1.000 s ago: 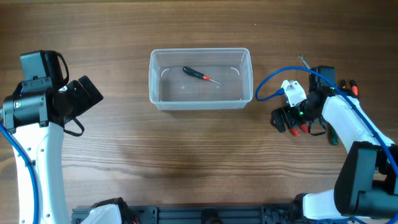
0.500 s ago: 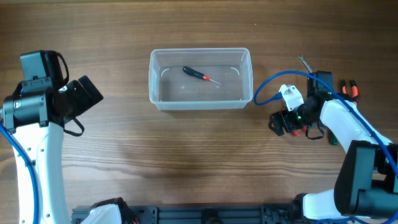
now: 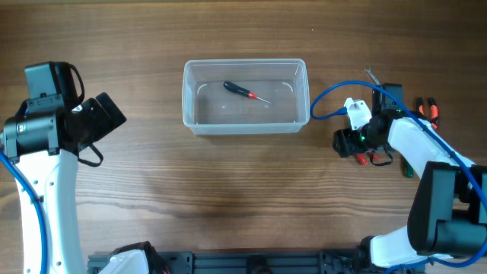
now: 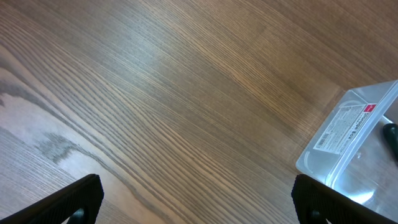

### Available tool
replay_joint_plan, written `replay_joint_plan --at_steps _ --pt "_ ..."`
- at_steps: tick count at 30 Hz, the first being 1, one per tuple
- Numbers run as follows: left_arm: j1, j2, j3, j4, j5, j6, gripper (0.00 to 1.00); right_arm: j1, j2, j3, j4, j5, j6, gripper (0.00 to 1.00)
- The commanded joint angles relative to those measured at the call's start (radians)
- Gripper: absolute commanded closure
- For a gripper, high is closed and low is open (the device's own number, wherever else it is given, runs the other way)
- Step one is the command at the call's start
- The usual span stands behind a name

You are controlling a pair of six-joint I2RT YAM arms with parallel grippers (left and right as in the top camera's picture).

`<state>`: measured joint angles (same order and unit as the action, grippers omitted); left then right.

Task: Pack container
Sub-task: 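Place the red shears into the container with the right gripper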

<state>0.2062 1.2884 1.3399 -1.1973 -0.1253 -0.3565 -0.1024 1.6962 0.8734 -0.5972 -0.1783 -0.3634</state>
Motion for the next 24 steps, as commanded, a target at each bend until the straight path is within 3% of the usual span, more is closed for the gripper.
replay_joint_plan --at_steps 1,3,8,10,16,24 --pt "0.005 0.0 0.002 0.0 0.005 0.008 0.0 -0.007 0.084 -0.051 -0.021 0.139 0.027 0.3" --pt "0.005 0.0 0.002 0.0 0.005 0.008 0.0 -0.007 0.084 -0.051 -0.023 0.146 0.027 0.33" --pt "0.005 0.0 0.002 0.0 0.005 0.008 0.0 -0.007 0.084 -0.051 -0.024 0.146 0.028 0.65" --pt "0.005 0.0 0.002 0.0 0.005 0.008 0.0 -0.007 0.084 -0.051 -0.024 0.146 0.027 0.68" --pt "0.005 0.0 0.002 0.0 0.005 0.008 0.0 -0.007 0.084 -0.051 -0.023 0.145 0.028 0.95" --pt "0.005 0.0 0.002 0.0 0.005 0.009 0.0 -0.007 0.079 0.034 -0.033 0.04 0.345 0.96"
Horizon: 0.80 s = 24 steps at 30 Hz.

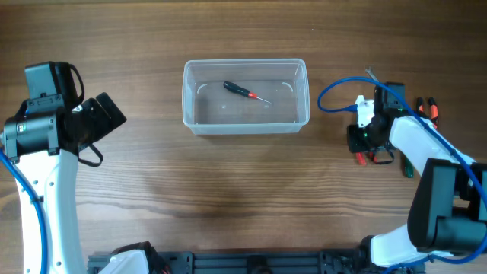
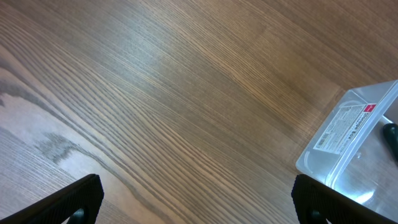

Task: Pack container
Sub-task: 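Place the red shears into the container with the right gripper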

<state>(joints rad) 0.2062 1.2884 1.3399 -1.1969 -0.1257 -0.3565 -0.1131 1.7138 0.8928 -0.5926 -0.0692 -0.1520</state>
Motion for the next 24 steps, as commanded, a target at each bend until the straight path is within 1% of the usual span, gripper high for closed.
replay_joint_plan --at_steps 1,3,4,7,9,10,11,13,14,16,19,22,24 --pt "0.005 0.0 0.002 0.0 0.006 0.009 0.0 0.004 0.051 0.058 -0.069 -0.069 0.135 0.96" --pt "0.005 0.0 0.002 0.0 0.006 0.009 0.0 0.015 0.014 0.165 -0.15 -0.037 0.133 0.96" --pt "0.005 0.0 0.002 0.0 0.006 0.009 0.0 0.035 -0.017 0.256 -0.209 -0.019 0.12 0.96" --pt "0.005 0.0 0.002 0.0 0.006 0.009 0.0 0.129 -0.069 0.484 -0.335 0.06 0.085 0.96" --pt "0.005 0.0 0.002 0.0 0.006 0.009 0.0 0.23 -0.072 0.636 -0.404 0.062 -0.014 0.96" --pt "0.005 0.0 0.002 -0.001 0.006 0.009 0.0 0.278 -0.072 0.677 -0.419 0.044 -0.085 0.96" --pt "0.005 0.0 0.002 -0.001 0.006 0.009 0.0 0.348 -0.072 0.715 -0.437 0.017 -0.196 0.96" --pt "0.005 0.0 0.002 -0.001 0.006 0.009 0.0 0.449 -0.07 0.724 -0.431 0.01 -0.378 0.96" --pt "0.005 0.0 0.002 0.0 0.006 0.009 0.0 0.505 -0.056 0.723 -0.426 -0.01 -0.503 0.96" --pt "0.005 0.0 0.002 0.0 0.006 0.009 0.0 0.554 -0.02 0.723 -0.417 -0.05 -0.638 0.96" --pt "0.005 0.0 0.002 0.0 0.006 0.009 0.0 0.57 0.104 0.723 -0.369 -0.093 -0.714 0.96" --pt "0.005 0.0 0.002 -0.001 0.006 0.009 0.0 0.57 0.266 0.723 -0.302 -0.109 -0.716 0.96" --pt "0.005 0.0 0.002 0.0 0.006 0.009 0.0 0.57 0.335 0.723 -0.285 -0.138 -0.716 0.96"
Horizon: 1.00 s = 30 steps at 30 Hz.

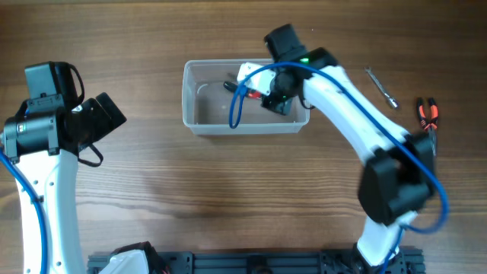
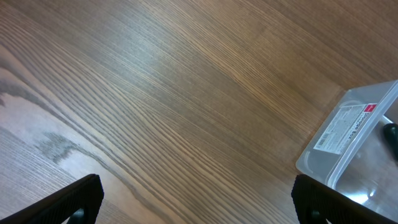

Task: Pack container
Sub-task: 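Place the red shears into the container with the right gripper, then grasp the silver wrench with the right gripper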

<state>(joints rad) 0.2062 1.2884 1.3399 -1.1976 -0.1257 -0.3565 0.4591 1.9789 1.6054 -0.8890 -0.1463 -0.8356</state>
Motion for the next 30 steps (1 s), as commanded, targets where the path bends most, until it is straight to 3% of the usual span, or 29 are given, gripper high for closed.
replay_joint_plan --at_steps 1,3,4,5,9,10,12,14,15,17,21,30 --pt "0.005 0.0 0.002 0.0 0.006 0.009 0.0 -0.002 0.1 0.01 0.01 -0.066 -0.031 0.96" --pt "0.005 0.0 0.002 0.0 0.006 0.009 0.0 -0.002 0.125 0.01 0.013 -0.08 -0.027 0.96" --pt "0.005 0.0 0.002 0.0 0.006 0.009 0.0 -0.002 0.124 0.011 0.022 -0.079 -0.027 0.86" --pt "0.005 0.0 0.002 0.0 0.006 0.009 0.0 -0.002 0.118 0.014 0.023 -0.079 -0.027 0.58" --pt "0.005 0.0 0.002 0.0 0.006 0.009 0.0 -0.003 0.047 0.113 -0.001 -0.012 0.097 0.25" --pt "0.005 0.0 0.002 0.0 0.006 0.009 0.0 -0.006 -0.001 0.161 -0.026 0.023 0.103 0.19" --pt "0.005 0.0 0.002 0.0 0.006 0.009 0.0 -0.038 -0.083 0.232 -0.046 0.107 0.105 0.15" --pt "0.005 0.0 0.002 0.001 0.005 0.009 0.0 -0.152 -0.169 0.293 -0.047 0.158 0.11 0.1" --pt "0.005 0.0 0.002 0.001 0.006 0.009 0.0 -0.291 -0.201 0.319 -0.048 0.158 0.161 0.01" --pt "0.005 0.0 0.002 0.001 0.005 0.009 0.0 -0.455 -0.201 0.32 -0.066 0.137 0.179 0.0" --pt "0.005 0.0 0.002 0.001 0.006 0.009 0.0 -0.709 -0.086 0.319 -0.209 0.113 0.032 0.0" --pt "0.005 0.0 0.002 0.0 0.036 0.009 0.0 -0.762 0.243 0.317 -0.25 0.096 -0.039 0.0"
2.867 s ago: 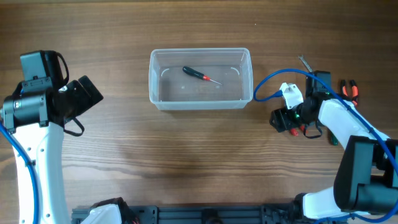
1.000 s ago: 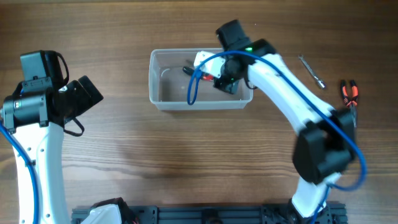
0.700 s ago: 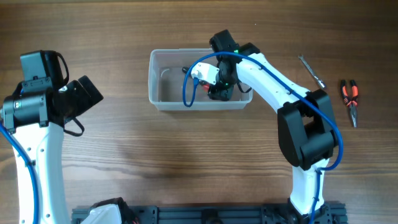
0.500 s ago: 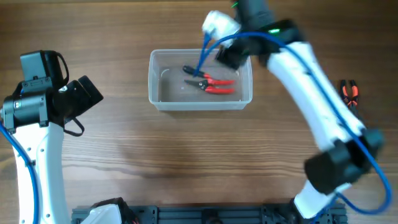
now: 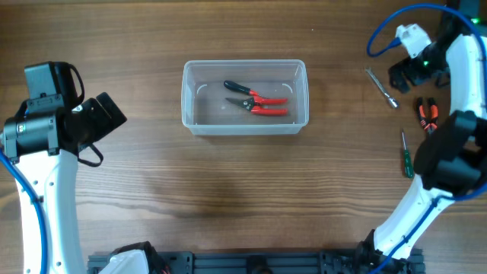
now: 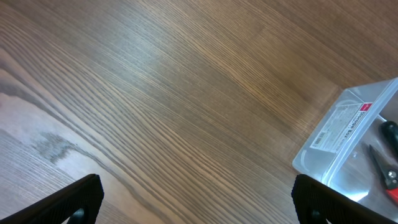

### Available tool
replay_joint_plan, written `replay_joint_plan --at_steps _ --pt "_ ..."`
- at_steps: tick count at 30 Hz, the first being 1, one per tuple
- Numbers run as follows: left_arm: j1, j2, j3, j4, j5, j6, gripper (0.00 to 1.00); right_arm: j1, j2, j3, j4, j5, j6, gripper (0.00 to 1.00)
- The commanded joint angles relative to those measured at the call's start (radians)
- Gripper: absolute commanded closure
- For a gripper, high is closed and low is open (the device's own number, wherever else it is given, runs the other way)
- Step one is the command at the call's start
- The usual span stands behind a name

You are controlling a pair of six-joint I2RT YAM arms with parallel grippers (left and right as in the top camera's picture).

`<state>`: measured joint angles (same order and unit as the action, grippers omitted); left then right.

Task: Pack container
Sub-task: 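Grasp the silver wrench with the right gripper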

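Note:
The clear plastic container (image 5: 245,122) stands mid-table. Inside lie a small black-handled screwdriver (image 5: 236,87) and red-handled pliers (image 5: 264,106). In the left wrist view the container's labelled corner (image 6: 346,132) shows at the right edge. My left gripper (image 6: 196,200) hangs open over bare wood, left of the container, holding nothing. My right gripper (image 5: 402,74) is at the far right back, just beside a thin metal tool (image 5: 381,86). Whether its jaws are open does not show.
Orange-handled pliers (image 5: 427,113) and a green screwdriver (image 5: 406,163) lie on the wood at the right, under the right arm. The blue cable loops above the right wrist. The left arm stands at the table's left edge.
My right gripper was over the container's right half with the red pliers. The pliers now lie inside the container and the gripper is at the far right by the metal tool. The left arm is unmoved.
My right gripper was low on the red-handled pliers at the right of the table, and still there shortly after. Then it was over the container with them. Now the pliers rest in the container beside the screwdriver, and the gripper is back at the right.

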<state>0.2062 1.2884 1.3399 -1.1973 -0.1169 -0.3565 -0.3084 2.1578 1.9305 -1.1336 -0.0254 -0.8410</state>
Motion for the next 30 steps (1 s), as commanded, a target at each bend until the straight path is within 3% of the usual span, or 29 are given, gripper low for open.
replay_joint_plan --at_steps 1,9,20,24,30 --pt "0.005 0.0 0.002 0.001 0.04 0.008 0.0 0.01 0.094 -0.008 -0.013 -0.041 -0.03 0.0" --pt "0.005 0.0 0.002 0.002 0.05 0.008 0.0 0.01 0.186 -0.008 -0.042 -0.04 -0.004 0.01" --pt "0.005 0.0 0.002 0.001 0.083 0.009 0.0 0.018 0.274 -0.008 0.019 0.03 0.171 0.07" --pt "0.005 0.0 0.002 0.001 0.083 0.009 0.0 0.032 0.278 -0.008 0.014 0.029 0.171 0.22" --pt "0.005 0.0 0.002 0.001 0.083 0.009 0.0 0.037 0.278 -0.008 0.012 0.029 0.193 0.58"
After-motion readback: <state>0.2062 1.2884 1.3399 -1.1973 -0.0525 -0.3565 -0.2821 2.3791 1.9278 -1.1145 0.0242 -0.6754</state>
